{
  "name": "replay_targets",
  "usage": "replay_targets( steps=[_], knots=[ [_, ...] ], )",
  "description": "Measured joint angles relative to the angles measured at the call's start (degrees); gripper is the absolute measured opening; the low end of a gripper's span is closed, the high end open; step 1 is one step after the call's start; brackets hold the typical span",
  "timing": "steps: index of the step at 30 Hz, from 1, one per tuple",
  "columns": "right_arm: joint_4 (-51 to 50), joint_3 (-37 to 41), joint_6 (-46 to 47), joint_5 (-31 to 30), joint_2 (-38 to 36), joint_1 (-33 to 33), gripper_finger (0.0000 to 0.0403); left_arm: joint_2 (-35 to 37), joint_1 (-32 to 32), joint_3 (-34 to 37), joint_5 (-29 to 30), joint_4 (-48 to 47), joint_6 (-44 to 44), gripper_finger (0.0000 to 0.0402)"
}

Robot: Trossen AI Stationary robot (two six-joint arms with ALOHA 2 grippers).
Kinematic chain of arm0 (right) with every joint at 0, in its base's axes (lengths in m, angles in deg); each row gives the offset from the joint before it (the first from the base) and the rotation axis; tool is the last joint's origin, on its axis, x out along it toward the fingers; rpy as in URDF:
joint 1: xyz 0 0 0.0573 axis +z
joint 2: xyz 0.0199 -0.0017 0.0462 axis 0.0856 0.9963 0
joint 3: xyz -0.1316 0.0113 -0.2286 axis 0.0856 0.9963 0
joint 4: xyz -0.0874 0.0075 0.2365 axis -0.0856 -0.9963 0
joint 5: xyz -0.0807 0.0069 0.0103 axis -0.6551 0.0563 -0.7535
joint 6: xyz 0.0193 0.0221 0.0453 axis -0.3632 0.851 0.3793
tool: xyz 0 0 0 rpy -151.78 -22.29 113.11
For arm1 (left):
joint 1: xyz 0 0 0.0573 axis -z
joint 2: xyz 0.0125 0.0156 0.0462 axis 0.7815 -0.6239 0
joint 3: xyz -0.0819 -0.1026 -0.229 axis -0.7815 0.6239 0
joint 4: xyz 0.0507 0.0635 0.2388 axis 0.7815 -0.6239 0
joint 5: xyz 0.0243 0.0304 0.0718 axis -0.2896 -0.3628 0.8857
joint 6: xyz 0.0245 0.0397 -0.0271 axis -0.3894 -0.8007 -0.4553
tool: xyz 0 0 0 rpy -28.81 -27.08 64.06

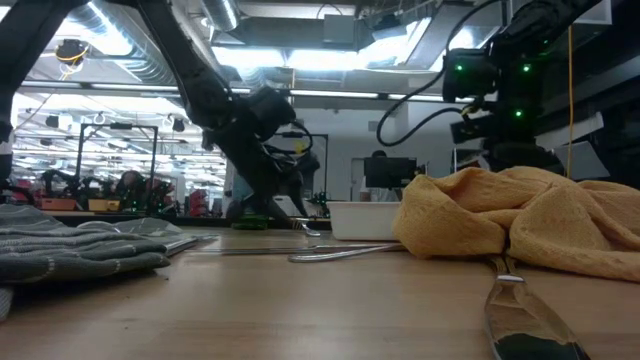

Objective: Sort silverware
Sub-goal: Put the silver fork into the cutlery tray

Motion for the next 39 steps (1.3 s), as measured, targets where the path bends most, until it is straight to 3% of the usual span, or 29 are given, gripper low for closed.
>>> replay_targets(
  steps=[11,22,32,39],
  knots=[
    [3.34,-0.02,-0.07,0.01,0.0,0.0,0.0106,-4.07,-0.06,-0.65,0.26,6.27,2.37,0.012],
    [3.55,-0.02,-0.07,0.01,0.0,0.0,0.0106,-6.1,-0.77,-4.52,1.13,3.19,0.75,0.0114],
    [3.54,-0.02,-0.04,0.01,0.0,0.02,0.0106,-6.11,-0.93,-4.52,1.5,2.82,1.0,0.001],
    [3.51,-0.02,1.63,0.03,0.0,0.0,0.0106,-6.11,-0.84,-4.55,0.15,3.19,1.55,0.0004]
  ],
)
